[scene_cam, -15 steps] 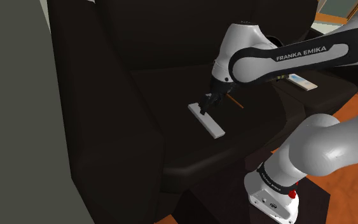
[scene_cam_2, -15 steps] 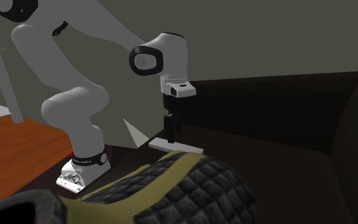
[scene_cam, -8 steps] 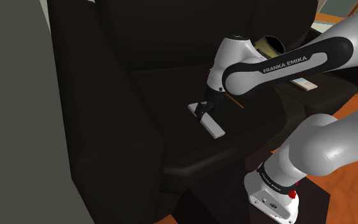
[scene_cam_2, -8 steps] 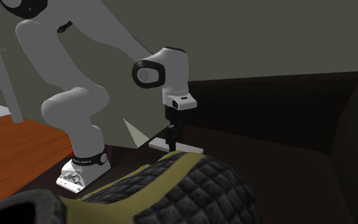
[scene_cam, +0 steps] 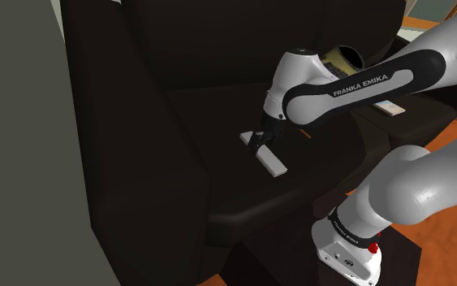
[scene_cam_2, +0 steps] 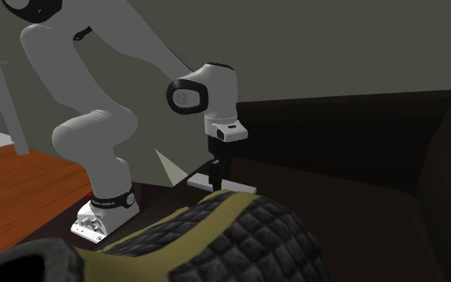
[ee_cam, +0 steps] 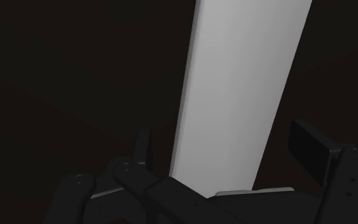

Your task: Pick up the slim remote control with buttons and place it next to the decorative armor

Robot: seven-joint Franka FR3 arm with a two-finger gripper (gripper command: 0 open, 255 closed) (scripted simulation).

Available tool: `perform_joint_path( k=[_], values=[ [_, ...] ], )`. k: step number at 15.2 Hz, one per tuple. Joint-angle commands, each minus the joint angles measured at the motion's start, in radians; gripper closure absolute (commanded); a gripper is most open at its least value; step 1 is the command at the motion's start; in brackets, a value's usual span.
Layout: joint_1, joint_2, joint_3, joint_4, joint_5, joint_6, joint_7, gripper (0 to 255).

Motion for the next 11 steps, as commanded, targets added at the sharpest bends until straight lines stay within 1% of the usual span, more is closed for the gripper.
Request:
perform_joint_path(
  k=[1, 10, 11],
  values=[
    [0.000, 0.000, 0.000, 0.000, 0.000, 0.000, 0.000, 255],
    [0.000, 0.000, 0.000, 0.000, 0.000, 0.000, 0.000, 255],
    [0.000, -0.013, -0.001, 0.006, 0.000, -0.018, -0.001, 255]
  ],
)
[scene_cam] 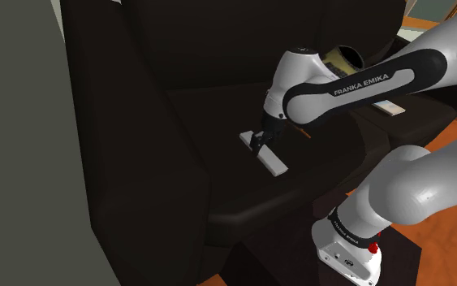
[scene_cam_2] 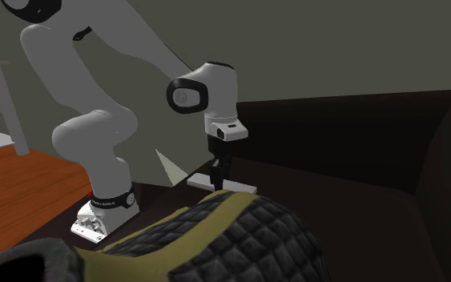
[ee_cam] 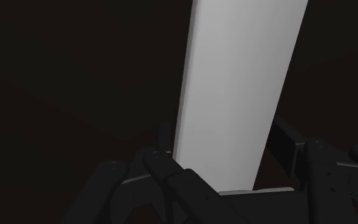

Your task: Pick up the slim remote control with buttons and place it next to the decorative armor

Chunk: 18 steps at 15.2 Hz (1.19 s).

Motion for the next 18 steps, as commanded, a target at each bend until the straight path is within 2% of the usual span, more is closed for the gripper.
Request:
perform_joint_path(
  k=[1, 18],
  values=[
    [0.001, -0.020, -0.002, 0.010, 0.000, -0.031, -0.001, 255],
    [0.002, -0.162, -0.022, 0.157, -0.007, -0.319, -0.008, 255]
  ],
)
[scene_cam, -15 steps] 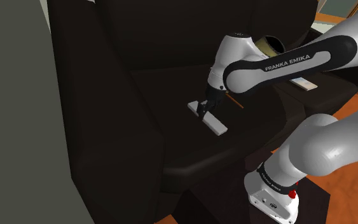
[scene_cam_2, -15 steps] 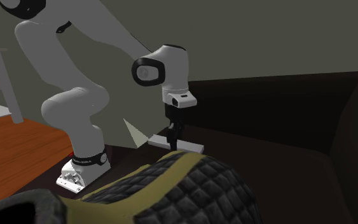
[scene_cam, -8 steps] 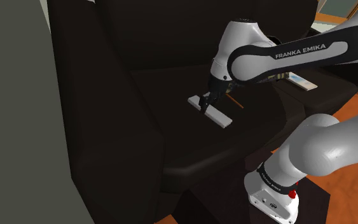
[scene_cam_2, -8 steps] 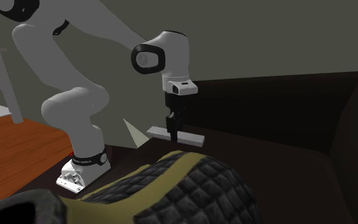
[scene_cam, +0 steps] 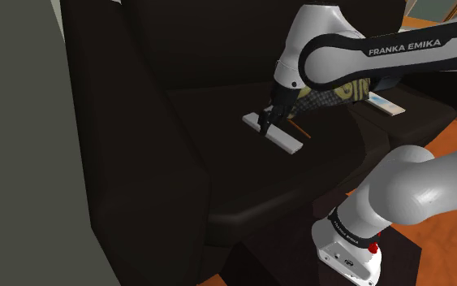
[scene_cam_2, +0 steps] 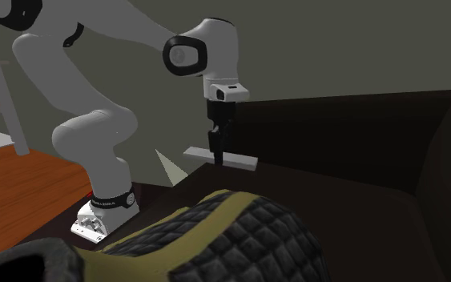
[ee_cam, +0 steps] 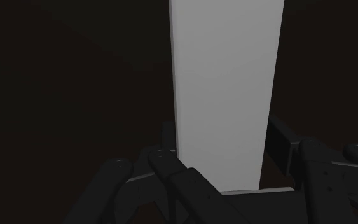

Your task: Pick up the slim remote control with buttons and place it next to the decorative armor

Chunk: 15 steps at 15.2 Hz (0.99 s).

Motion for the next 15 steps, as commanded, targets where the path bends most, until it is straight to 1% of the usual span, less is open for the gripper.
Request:
perform_joint_path(
  k=[1, 15],
  values=[
    [0.000, -0.011, -0.002, 0.019, -0.001, -0.030, 0.000, 255],
    [-0.004, -0.048, -0.015, 0.184, -0.010, -0.232, -0.002, 255]
  ],
)
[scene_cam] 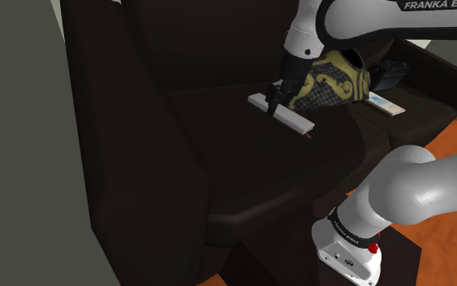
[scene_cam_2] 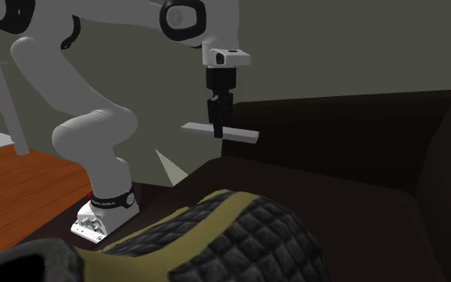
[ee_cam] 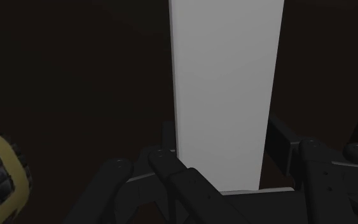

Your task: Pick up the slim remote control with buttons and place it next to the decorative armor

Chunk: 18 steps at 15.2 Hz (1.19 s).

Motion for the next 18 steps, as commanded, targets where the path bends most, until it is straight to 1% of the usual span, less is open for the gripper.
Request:
perform_joint_path(
  k=[1, 18],
  values=[
    [-0.001, -0.002, -0.003, 0.029, -0.002, -0.032, -0.001, 255],
    [-0.007, 0.023, -0.013, 0.276, -0.012, -0.253, -0.001, 255]
  ],
)
